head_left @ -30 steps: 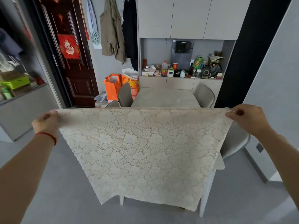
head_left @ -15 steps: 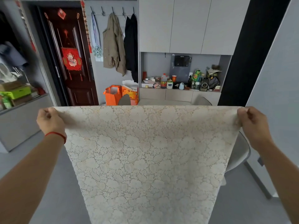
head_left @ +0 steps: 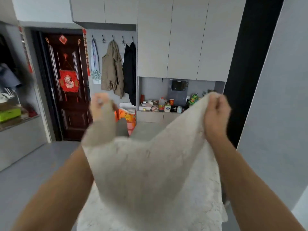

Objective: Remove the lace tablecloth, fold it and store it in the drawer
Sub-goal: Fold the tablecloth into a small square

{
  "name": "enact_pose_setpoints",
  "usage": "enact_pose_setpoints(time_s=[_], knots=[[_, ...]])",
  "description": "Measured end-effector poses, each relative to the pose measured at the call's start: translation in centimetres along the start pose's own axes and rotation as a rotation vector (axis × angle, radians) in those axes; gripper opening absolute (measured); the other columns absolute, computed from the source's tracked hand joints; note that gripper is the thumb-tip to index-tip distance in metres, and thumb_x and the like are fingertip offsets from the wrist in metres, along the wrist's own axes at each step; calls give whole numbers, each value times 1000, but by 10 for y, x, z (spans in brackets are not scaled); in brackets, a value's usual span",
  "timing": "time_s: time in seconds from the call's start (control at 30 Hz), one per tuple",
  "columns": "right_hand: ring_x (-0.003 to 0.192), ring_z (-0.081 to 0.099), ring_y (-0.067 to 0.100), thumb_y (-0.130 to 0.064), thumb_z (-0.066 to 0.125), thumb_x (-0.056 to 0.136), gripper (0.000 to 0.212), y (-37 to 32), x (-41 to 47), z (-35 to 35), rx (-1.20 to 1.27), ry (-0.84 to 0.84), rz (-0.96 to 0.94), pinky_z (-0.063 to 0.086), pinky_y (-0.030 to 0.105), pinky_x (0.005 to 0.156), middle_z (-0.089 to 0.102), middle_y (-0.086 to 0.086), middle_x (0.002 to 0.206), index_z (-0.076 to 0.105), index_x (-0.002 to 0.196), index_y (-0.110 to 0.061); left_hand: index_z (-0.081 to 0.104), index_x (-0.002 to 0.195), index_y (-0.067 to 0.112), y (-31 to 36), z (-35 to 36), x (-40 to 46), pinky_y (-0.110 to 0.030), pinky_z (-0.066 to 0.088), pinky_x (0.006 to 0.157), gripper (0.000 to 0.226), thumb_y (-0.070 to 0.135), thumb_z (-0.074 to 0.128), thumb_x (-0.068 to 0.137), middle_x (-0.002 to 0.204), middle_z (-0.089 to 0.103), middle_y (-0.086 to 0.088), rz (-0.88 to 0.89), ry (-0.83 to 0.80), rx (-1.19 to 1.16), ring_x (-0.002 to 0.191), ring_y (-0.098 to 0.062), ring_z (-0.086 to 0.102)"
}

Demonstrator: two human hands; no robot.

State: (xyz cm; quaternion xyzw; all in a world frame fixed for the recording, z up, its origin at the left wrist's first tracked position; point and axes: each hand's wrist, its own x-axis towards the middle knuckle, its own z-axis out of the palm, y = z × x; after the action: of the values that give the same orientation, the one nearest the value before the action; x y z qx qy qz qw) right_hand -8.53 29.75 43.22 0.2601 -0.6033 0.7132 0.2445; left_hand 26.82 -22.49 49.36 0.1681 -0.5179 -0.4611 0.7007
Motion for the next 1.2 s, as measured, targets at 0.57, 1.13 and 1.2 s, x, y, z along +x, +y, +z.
enact_pose_setpoints(time_s=[0.57,1.13,1.2], knots=[[92,75,25,-20,83,85,24,10,-27,24,424,-485,197,62,44,91,81,16,103,83,103,-5,68,119,-11,30,270,-367,-55,56,99,33,4,71,90,123,69,-33,-283,-735,-334,107,-35,67],[103,71,40,-43,100,55,47,-18,-18,21,556,-722,215,56,49,101,72,33,114,81,88,-15,84,92,19,42,265,-375,-36,60,89,12,17,74,86,102,81,-5,-333,-705,-569,96,-21,75],[83,72,26,-41,99,56,45,-19,-16,19,565,-771,237,60,35,84,76,19,91,76,84,-16,84,92,16,44,264,-375,-35,60,88,14,20,75,83,101,80,-7,-340,-734,-580,96,-23,73]])
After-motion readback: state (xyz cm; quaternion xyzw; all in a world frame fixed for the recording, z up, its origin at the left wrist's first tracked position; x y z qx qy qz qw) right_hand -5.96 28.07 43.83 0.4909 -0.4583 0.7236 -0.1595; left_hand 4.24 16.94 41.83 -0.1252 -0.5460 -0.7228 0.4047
